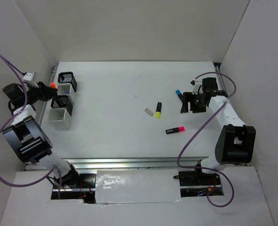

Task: Sort the stationery into containers
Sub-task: Place the stationery into the container, then grab a piece of stationery with the left arm

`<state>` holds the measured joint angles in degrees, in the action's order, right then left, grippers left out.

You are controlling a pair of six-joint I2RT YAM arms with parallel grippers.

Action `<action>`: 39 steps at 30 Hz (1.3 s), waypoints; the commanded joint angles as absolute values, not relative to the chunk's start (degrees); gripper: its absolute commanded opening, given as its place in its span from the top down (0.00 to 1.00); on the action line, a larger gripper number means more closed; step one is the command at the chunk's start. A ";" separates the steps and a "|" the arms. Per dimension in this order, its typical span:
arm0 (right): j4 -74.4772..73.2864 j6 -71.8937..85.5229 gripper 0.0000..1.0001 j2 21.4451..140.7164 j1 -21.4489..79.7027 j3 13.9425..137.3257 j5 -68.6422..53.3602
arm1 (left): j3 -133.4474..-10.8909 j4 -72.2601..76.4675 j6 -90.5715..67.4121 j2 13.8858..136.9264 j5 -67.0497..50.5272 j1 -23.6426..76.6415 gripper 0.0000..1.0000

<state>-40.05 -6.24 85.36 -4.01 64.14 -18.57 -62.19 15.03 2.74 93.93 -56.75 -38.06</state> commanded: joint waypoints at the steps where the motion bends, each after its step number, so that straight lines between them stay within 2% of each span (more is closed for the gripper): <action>1: -38.85 -5.98 0.21 85.78 -3.69 65.04 -17.84 | -61.17 20.83 3.60 94.74 -57.57 -38.50 0.72; 6: -38.41 -5.63 0.21 86.13 -3.34 64.86 -18.02 | -60.82 21.71 3.34 93.43 -57.66 -38.41 0.48; 7: -38.41 -5.63 0.21 86.05 -3.17 64.86 -18.02 | -60.99 21.45 3.34 92.99 -58.09 -38.32 0.38; 8: -38.23 -5.63 0.21 86.04 -3.16 64.78 -17.84 | -61.00 21.18 3.43 92.47 -58.36 -38.15 0.34; 12: -38.41 -6.06 0.21 85.52 -3.08 64.77 -17.05 | -65.63 9.79 12.87 87.82 -59.15 -35.25 0.22; 13: -38.32 -6.59 0.21 85.17 -3.16 64.69 -16.70 | -66.61 6.71 15.09 86.50 -57.93 -32.98 0.15; 14: -38.41 -6.94 0.21 84.99 -3.25 64.69 -16.00 | -67.49 2.16 18.86 83.70 -57.40 -31.48 0.01; 21: -39.11 -9.05 0.20 83.94 -5.18 66.27 -14.50 | -68.73 -16.42 38.48 71.46 -56.34 -14.70 0.01; 23: -39.64 -9.40 0.20 83.76 -5.97 66.79 -14.59 | -69.78 -20.11 38.94 71.98 -58.96 -10.21 0.01; 25: -39.99 -9.75 0.20 83.58 -6.94 66.88 -14.85 | -69.00 -14.71 29.15 72.94 -53.74 -4.68 0.01; 26: -40.08 -9.84 0.20 83.41 -7.20 66.71 -14.85 | -69.95 -14.07 24.31 74.78 -46.04 -1.87 0.01; 28: -40.25 -10.11 0.20 82.97 -8.00 66.45 -14.94 | -74.87 -22.20 29.50 79.95 -41.94 6.48 0.01; 31: -40.34 -10.02 0.20 82.44 -9.05 65.75 -14.77 | -78.29 -22.94 25.34 85.84 -31.49 15.89 0.01; 33: -40.95 -8.97 0.20 82.35 -10.28 65.31 -15.20 | -82.93 -24.16 21.47 91.54 -25.79 21.93 0.08; 35: -41.22 -8.00 0.20 82.27 -11.33 64.69 -15.99 | -86.56 -25.92 18.73 95.87 -23.30 26.78 0.20; 39: -41.13 -7.65 0.21 79.98 -13.27 61.88 -16.70 | -87.20 -24.27 17.22 102.20 -25.65 33.38 0.21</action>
